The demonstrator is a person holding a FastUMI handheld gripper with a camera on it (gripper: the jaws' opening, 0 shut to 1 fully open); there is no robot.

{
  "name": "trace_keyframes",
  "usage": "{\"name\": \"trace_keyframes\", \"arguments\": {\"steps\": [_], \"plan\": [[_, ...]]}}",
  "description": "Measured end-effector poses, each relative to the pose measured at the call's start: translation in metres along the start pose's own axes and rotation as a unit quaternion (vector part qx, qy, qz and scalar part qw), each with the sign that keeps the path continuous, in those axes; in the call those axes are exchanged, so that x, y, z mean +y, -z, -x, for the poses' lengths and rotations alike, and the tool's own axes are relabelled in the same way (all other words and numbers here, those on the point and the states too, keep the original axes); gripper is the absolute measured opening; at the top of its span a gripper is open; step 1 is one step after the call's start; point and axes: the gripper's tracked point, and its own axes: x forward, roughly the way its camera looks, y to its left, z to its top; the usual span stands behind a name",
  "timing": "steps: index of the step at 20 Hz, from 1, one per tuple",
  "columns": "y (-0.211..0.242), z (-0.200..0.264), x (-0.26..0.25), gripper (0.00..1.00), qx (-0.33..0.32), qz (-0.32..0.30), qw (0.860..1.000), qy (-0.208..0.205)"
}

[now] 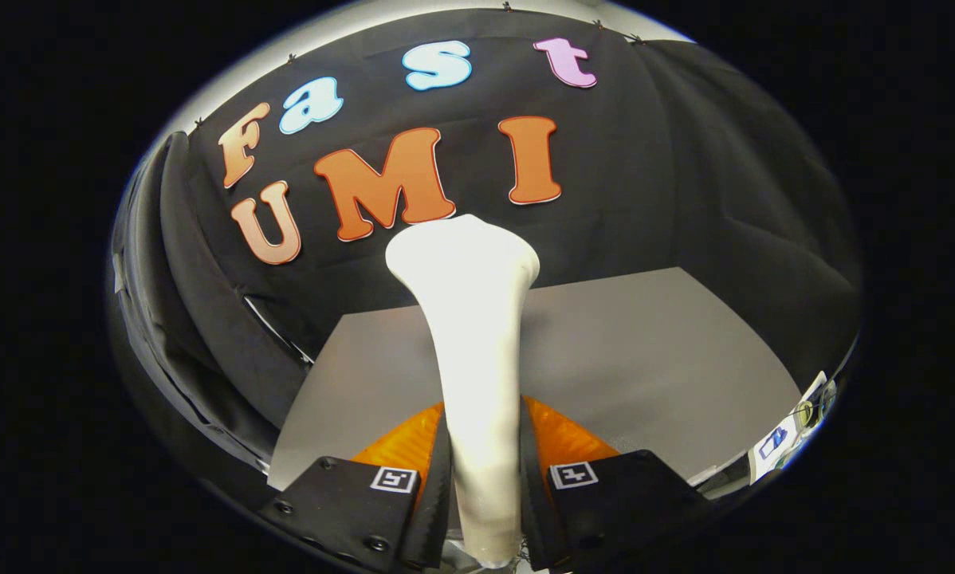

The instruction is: Iron the clothes twice with a garment steamer, once on the left side and once on the right side.

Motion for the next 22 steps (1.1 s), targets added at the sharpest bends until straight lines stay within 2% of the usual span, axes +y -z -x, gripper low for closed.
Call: {"name": "trace_keyframes", "arguments": {"steps": [5,10,14,22], "plan": [[-0.001,0.034,0.011,0.43,-0.020,-0.022,1.000,0.007],[-0.002,0.083,0.033,0.42,-0.063,-0.041,0.996,0.052],[0.002,0.117,0.073,0.43,-0.092,-0.059,0.990,0.092],[0.026,0.160,0.176,0.42,-0.128,-0.069,0.983,0.113]]}}
